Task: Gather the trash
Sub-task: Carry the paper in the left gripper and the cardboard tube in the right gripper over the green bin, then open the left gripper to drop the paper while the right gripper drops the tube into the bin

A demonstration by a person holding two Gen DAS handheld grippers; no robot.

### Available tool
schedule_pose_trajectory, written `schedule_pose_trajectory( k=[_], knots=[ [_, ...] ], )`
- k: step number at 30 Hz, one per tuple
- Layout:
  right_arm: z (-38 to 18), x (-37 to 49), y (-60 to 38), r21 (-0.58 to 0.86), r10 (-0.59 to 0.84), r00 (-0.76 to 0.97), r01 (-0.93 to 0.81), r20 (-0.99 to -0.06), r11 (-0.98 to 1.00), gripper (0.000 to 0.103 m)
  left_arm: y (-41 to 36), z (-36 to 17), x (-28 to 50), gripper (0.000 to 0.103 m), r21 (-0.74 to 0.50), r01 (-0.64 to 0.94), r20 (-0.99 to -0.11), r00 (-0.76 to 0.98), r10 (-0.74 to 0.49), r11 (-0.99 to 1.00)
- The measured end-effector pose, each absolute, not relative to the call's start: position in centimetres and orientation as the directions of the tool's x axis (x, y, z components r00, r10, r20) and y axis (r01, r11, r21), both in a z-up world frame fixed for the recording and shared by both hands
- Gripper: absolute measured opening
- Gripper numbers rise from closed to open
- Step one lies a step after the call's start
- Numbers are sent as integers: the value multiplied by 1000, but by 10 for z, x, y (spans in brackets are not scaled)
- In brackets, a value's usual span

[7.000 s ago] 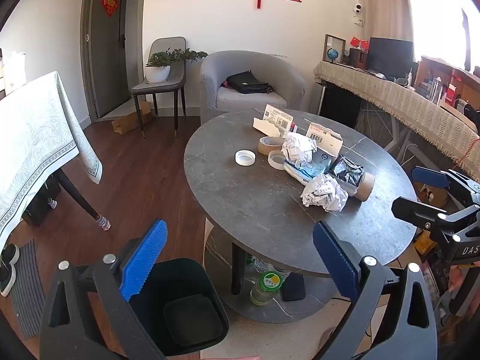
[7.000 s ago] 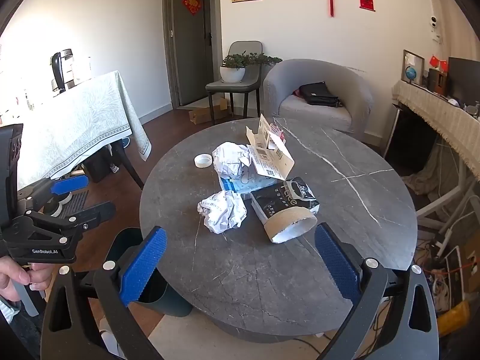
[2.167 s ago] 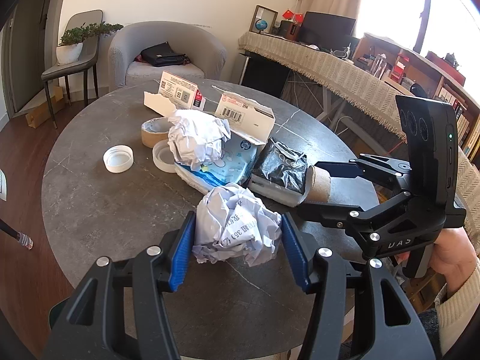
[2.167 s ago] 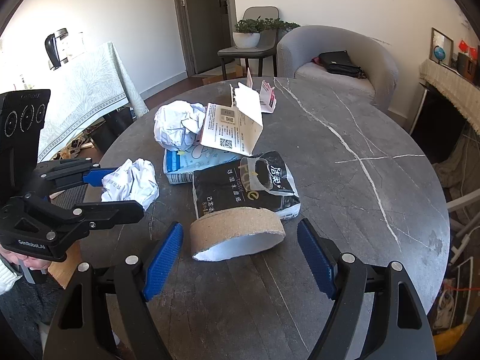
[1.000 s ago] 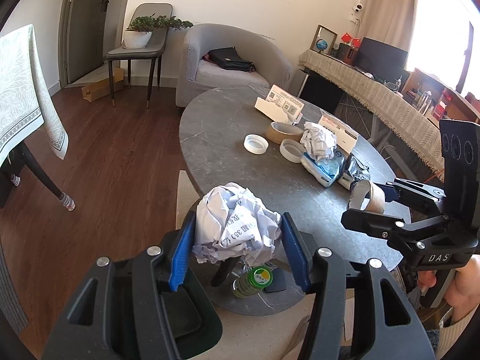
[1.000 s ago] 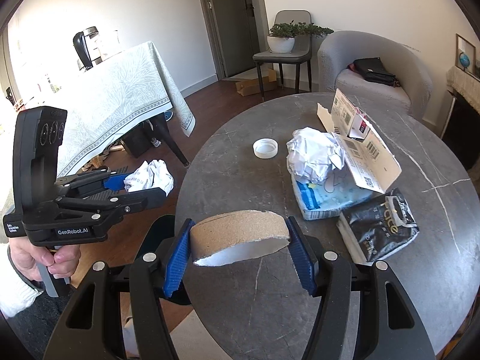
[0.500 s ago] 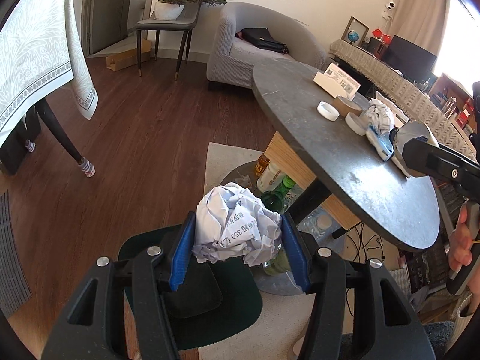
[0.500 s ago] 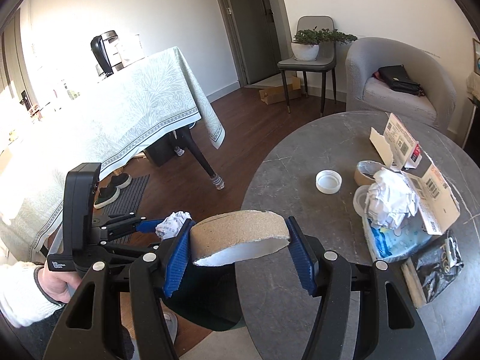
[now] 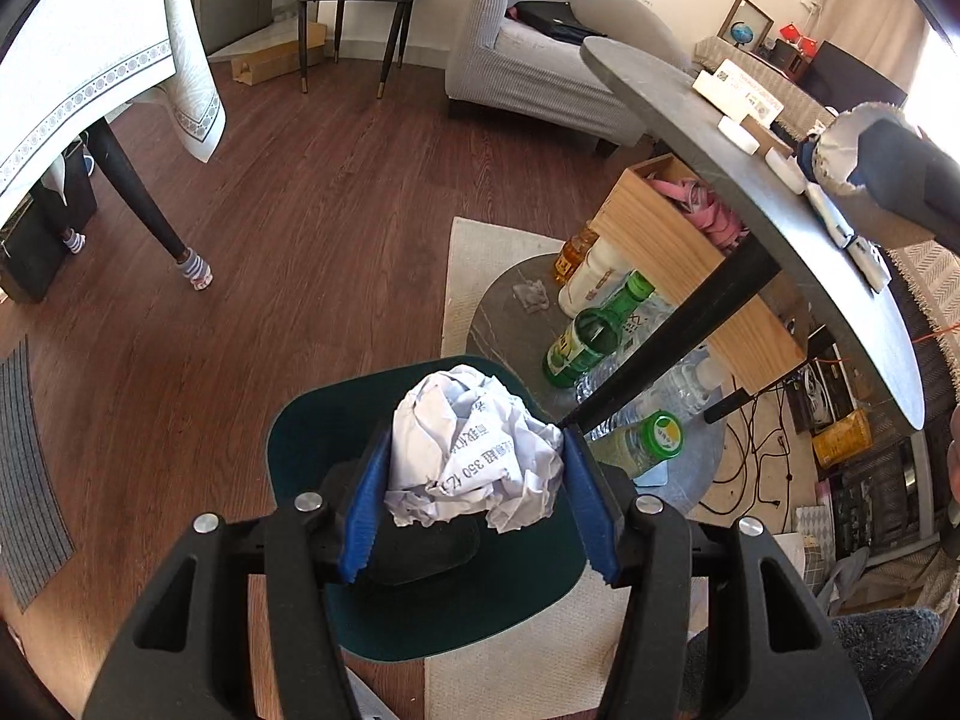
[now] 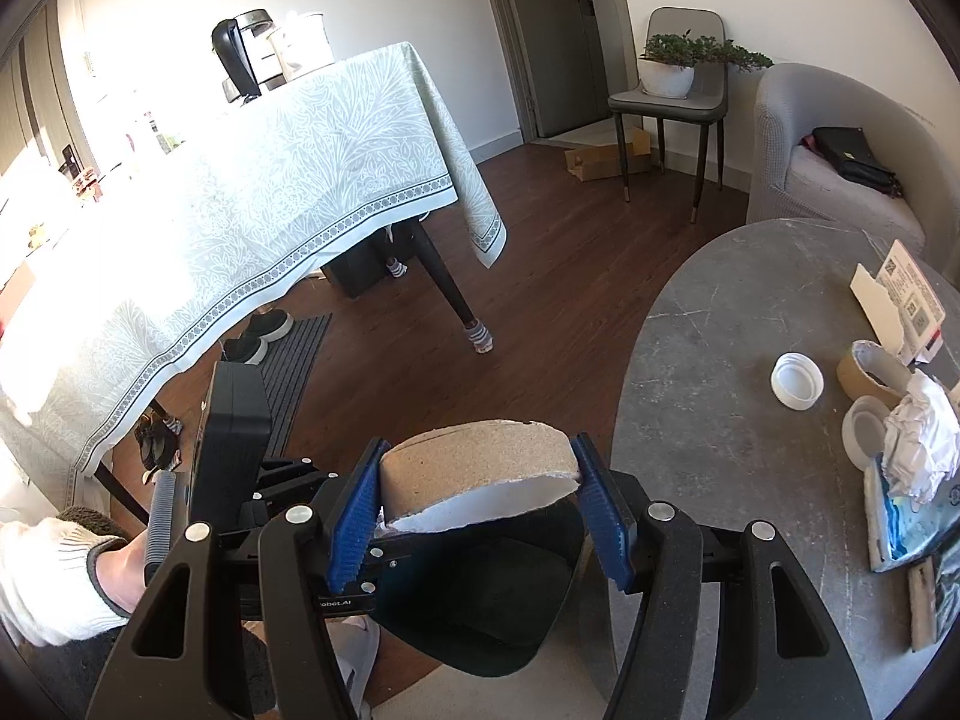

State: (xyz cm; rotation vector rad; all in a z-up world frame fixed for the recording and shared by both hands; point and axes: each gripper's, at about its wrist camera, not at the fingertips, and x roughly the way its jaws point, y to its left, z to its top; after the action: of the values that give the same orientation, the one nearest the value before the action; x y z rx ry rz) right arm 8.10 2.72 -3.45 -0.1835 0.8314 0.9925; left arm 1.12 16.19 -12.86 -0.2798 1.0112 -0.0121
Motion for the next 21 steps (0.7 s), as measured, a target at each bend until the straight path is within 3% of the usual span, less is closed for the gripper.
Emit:
schedule_pose_trajectory(
  k=[12, 17, 21],
  knots=[
    [-61, 76, 67, 215, 613, 208, -812, -762, 543, 62, 181, -160, 3, 59, -221, -146, -881, 453, -134, 964],
    [-70, 77, 77, 216, 593, 197, -806, -781, 552, 62, 186, -163, -1, 70, -220, -139, -880, 455, -135, 966],
    [-77, 78, 81, 211, 577, 192, -803, -794, 557, 62, 191, -161, -4, 71, -220, -139, -877, 462, -134, 966]
  ],
)
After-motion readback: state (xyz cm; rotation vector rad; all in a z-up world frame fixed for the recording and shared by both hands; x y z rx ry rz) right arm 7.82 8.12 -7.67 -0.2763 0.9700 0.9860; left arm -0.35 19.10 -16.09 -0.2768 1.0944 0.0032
